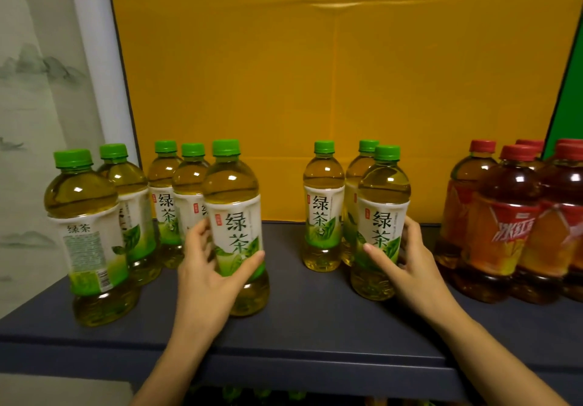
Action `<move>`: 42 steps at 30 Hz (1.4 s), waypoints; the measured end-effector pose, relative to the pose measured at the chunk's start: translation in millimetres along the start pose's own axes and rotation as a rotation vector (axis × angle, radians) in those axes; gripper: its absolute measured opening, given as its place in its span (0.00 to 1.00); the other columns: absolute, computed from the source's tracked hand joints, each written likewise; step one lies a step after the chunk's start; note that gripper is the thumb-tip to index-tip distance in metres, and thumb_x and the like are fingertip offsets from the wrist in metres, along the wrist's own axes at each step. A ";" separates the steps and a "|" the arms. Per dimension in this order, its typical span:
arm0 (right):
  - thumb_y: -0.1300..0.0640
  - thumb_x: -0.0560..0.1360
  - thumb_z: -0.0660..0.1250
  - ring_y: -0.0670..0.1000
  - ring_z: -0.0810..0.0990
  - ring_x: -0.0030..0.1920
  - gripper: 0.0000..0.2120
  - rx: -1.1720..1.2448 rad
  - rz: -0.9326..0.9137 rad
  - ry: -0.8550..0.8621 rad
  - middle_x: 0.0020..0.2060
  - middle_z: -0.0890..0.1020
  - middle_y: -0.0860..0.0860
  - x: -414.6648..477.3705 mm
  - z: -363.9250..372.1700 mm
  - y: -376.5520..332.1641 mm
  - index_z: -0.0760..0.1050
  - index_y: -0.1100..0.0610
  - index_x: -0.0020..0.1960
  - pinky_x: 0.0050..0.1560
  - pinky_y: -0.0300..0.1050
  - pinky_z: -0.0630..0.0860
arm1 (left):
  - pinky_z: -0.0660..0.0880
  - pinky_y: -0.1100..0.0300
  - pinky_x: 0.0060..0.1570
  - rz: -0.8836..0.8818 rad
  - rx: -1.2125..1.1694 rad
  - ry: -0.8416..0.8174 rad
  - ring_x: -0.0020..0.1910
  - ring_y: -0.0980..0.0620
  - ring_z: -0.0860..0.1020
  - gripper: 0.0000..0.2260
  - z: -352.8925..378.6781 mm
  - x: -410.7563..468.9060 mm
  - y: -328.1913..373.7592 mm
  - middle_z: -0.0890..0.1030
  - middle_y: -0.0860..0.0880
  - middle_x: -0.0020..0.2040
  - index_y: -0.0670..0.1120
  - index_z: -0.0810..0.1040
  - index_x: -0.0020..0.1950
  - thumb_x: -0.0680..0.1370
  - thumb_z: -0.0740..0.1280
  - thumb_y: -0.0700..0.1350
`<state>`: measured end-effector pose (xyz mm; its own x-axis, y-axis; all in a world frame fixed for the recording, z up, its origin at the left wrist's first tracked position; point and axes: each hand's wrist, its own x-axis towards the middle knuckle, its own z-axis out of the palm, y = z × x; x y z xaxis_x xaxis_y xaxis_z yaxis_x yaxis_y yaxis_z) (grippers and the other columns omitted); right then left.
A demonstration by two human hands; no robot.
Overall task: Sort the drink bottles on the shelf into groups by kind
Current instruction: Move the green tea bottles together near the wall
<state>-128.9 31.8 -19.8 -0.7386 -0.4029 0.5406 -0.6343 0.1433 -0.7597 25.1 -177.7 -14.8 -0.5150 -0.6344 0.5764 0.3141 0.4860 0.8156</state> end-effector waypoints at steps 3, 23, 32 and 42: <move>0.38 0.64 0.65 0.43 0.74 0.60 0.40 -0.001 0.002 -0.007 0.60 0.74 0.42 -0.3 0.0 0.8 0.56 0.49 0.71 0.58 0.45 0.75 | 0.75 0.66 0.56 0.002 -0.049 -0.114 0.59 0.59 0.75 0.35 27.5 3.3 4.3 0.74 0.54 0.59 0.47 0.64 0.65 0.64 0.76 0.38; 0.40 0.68 0.63 0.36 0.73 0.61 0.36 0.071 -0.019 -0.047 0.61 0.73 0.38 -0.5 4.7 4.1 0.53 0.47 0.71 0.60 0.42 0.74 | 0.76 0.52 0.59 0.036 -0.022 -0.349 0.63 0.55 0.72 0.40 92.1 3.6 -6.9 0.71 0.52 0.63 0.51 0.64 0.67 0.59 0.74 0.59; 0.34 0.68 0.65 0.41 0.66 0.66 0.39 -0.047 -0.050 0.019 0.63 0.68 0.36 -2.7 6.2 1.9 0.54 0.46 0.73 0.66 0.46 0.68 | 0.72 0.64 0.59 0.131 0.136 -0.326 0.61 0.59 0.70 0.36 84.3 7.3 -3.2 0.70 0.54 0.62 0.51 0.65 0.67 0.64 0.77 0.51; 0.50 0.71 0.62 0.38 0.60 0.67 0.27 -0.222 -0.442 0.416 0.65 0.67 0.52 -27.0 37.2 -47.7 0.64 0.60 0.68 0.68 0.31 0.55 | 0.63 0.64 0.62 0.520 0.457 0.292 0.59 0.48 0.70 0.17 -40.3 6.5 -1.2 0.74 0.42 0.57 0.42 0.74 0.56 0.71 0.66 0.49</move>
<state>-70.2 2.1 -11.6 -0.3952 -0.0893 0.9142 -0.8982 0.2461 -0.3643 53.5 -206.6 -9.9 -0.1378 -0.3579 0.9235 0.0642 0.9272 0.3689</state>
